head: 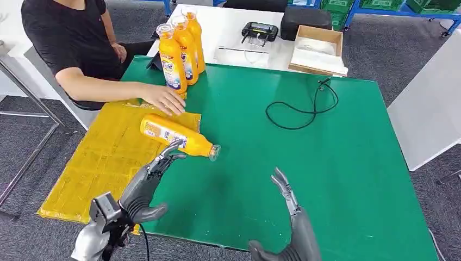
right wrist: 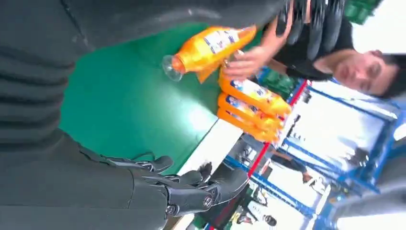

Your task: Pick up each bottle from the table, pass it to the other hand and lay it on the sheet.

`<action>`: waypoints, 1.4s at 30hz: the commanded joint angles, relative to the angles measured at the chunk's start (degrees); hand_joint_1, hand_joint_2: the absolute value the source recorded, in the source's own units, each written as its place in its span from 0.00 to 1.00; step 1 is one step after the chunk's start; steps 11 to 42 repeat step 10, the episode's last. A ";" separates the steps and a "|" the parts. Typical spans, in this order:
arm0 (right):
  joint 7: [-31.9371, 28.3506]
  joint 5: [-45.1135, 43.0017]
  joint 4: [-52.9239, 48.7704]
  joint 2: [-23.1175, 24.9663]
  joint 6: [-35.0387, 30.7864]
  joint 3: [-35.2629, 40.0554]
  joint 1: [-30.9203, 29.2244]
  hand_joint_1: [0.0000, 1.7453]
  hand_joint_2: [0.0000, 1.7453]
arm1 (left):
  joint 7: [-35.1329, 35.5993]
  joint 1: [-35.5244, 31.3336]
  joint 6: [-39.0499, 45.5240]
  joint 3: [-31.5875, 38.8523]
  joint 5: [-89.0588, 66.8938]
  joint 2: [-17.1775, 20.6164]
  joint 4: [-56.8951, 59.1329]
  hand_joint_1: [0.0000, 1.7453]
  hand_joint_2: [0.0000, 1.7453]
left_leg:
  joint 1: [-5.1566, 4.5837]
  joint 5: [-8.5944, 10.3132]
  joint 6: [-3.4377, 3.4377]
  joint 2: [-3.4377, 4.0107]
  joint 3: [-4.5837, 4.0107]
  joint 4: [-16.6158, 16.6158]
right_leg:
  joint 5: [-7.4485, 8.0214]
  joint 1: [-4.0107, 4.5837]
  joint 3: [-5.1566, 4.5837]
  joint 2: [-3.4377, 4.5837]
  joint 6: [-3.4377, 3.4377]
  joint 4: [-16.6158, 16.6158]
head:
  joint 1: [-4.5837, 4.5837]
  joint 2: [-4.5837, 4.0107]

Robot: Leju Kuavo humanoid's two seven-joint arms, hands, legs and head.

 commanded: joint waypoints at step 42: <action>-1.49 8.15 0.32 3.10 -3.68 -3.37 3.59 0.00 0.00 | 1.02 5.15 0.02 -3.27 -5.23 -1.77 1.57 0.00 0.00 | 0.09 -0.01 -0.11 -0.01 0.16 -0.02 | -0.03 0.07 0.14 0.12 -0.15 -0.04 | -0.02 0.00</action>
